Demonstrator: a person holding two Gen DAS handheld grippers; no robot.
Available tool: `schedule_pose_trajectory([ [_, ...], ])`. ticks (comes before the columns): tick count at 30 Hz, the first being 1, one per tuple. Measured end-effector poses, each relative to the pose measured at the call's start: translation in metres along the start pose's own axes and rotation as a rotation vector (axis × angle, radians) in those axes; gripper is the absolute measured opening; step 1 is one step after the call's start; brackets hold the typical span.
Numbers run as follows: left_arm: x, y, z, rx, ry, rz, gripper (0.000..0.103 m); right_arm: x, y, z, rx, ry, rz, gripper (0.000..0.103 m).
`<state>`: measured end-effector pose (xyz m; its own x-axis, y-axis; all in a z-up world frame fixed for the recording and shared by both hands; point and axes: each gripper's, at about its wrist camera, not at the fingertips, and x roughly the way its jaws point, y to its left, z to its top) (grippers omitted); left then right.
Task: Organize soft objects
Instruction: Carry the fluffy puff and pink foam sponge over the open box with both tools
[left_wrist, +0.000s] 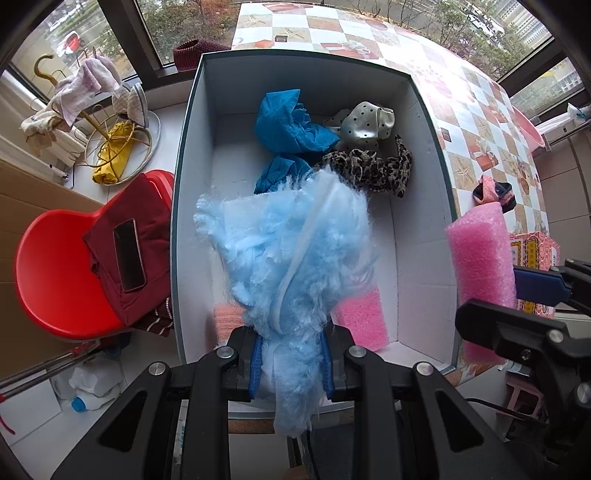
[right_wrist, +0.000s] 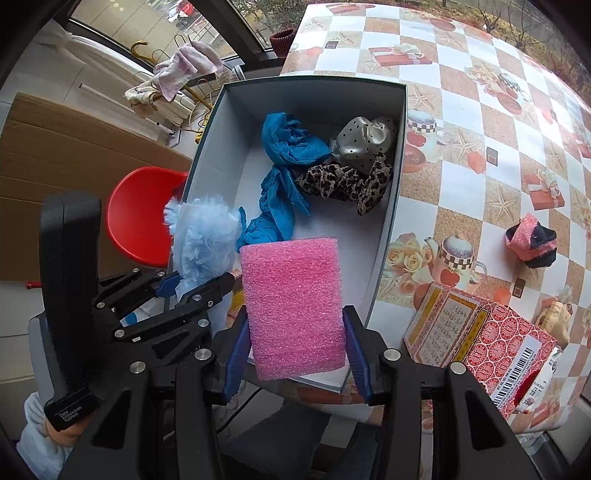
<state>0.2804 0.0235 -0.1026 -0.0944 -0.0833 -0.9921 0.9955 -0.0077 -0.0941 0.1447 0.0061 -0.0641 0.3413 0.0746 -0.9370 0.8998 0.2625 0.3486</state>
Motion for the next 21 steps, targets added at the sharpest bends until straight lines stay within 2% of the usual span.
schedule_pose_trajectory([
  [21, 0.017, -0.004, 0.005, -0.011, 0.040, 0.015, 0.027, 0.018, -0.009, 0.016, 0.040, 0.035, 0.005, 0.049],
])
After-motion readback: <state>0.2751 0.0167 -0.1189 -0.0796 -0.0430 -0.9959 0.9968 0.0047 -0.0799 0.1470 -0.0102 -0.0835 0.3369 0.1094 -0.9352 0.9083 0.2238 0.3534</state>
